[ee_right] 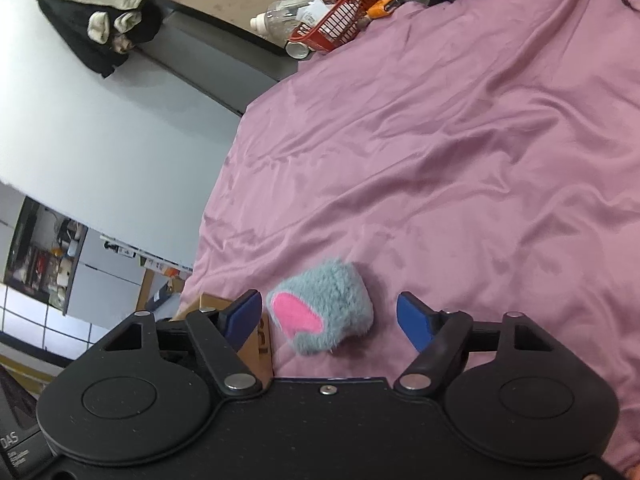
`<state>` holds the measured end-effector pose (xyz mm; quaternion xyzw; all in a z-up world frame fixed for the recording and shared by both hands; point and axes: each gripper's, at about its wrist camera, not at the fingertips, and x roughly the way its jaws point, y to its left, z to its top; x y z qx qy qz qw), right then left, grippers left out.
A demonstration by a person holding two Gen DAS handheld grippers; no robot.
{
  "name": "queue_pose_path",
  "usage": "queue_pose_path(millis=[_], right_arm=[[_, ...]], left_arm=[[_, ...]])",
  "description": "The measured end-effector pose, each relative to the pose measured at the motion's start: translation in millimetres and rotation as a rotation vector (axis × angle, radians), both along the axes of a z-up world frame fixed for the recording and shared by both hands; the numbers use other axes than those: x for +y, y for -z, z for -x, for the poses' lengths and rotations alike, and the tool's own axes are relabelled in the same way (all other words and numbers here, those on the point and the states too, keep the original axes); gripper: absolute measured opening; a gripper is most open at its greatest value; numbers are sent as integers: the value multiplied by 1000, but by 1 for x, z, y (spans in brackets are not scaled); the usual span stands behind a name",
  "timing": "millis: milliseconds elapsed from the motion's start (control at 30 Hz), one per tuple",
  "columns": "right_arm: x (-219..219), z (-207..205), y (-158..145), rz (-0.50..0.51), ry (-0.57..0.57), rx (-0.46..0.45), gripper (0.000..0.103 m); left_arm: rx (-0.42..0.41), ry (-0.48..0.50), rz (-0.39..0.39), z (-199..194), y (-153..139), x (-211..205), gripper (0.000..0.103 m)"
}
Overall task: Organize soft objects
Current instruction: 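Move the right tool to the grey plush with pink ears, then close the right tool on the grey plush, then lift and carry the grey plush over the box with the right tool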
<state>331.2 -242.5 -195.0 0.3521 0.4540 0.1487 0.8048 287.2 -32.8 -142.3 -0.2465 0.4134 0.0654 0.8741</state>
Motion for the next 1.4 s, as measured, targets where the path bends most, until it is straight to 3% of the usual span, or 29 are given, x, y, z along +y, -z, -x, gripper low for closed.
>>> queue_pose_path(millis=[333, 433, 767, 933, 1000, 1067, 1167, 1400], right_arm=[[-4, -25, 23, -35, 44, 48, 73], [-4, -27, 31, -41, 47, 65, 73], [9, -25, 37, -37, -7, 101, 73], [20, -20, 39, -16, -50, 115, 72], [23, -20, 44, -7, -56, 132, 65], [24, -20, 52, 1, -57, 167, 46], [24, -13, 52, -6, -62, 164, 32], [24, 20, 13, 5, -105, 66, 27]], left_arm=[[49, -32, 20, -58, 30, -1, 46], [113, -61, 38, -71, 47, 6, 46], [170, -118, 163, -49, 71, 18, 46], [166, -144, 226, -30, 73, 19, 38], [163, -161, 245, -25, 73, 20, 31], [158, -174, 249, -20, 72, 19, 28], [161, -191, 272, -12, 69, 18, 22], [110, -193, 260, 17, 41, 11, 21]])
